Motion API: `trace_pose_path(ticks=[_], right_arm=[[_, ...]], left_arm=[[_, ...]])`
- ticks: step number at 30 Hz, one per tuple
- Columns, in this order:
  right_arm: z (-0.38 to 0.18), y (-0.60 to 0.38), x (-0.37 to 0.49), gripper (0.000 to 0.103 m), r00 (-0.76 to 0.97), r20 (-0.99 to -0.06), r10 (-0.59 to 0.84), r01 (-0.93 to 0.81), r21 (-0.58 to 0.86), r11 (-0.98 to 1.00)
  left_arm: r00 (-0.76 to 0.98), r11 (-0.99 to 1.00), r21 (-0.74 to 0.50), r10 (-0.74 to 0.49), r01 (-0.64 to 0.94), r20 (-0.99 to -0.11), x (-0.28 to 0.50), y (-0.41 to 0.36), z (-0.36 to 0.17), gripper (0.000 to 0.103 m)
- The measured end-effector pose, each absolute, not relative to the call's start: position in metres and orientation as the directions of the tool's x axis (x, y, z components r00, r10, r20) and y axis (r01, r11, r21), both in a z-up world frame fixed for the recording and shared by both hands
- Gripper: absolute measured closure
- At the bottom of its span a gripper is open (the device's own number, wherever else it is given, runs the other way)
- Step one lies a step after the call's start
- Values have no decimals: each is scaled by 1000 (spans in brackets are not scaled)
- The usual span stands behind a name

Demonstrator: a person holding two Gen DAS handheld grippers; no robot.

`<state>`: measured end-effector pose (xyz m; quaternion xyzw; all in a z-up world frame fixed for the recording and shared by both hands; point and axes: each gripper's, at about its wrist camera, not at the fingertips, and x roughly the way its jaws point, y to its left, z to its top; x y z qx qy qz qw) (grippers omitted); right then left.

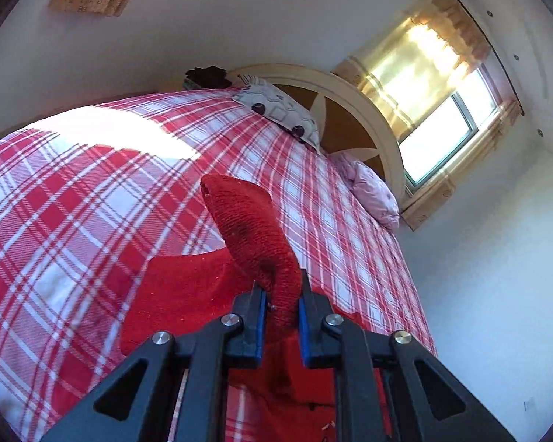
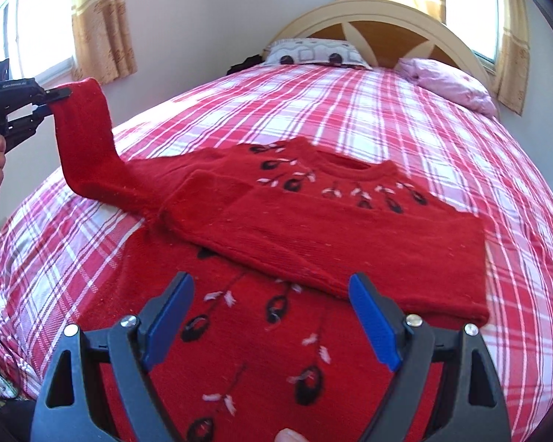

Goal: Fold small clothes
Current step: 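Lift the held sleeve with the left gripper, fold it across the body, release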

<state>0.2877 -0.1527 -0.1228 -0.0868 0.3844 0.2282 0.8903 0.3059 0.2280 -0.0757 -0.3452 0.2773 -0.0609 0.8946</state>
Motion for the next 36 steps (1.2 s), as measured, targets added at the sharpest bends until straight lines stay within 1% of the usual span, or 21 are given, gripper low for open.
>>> trace_pose_path(ticks=[9,22,28,36], right_arm=[[-107,-204,277,15,632,-694,345,-400,89,912],[-109,-269,259,14,663,-672,331,-298,168,939],[-116,-291,259,14,659,-682,317,-252,197,947],[-123,-306,257,14,659,-694,291,-221,191,956]], left_arm=[[805,743,-666,-434,66,-404,329,143,-49,89],[720,716,-675,-561,176,-407,354,41,-43,89],[663,725,-659,-594,198,-455,362,-14,-66,89],[571,784,-581,-585,216,-577,381,-77,-118,89]])
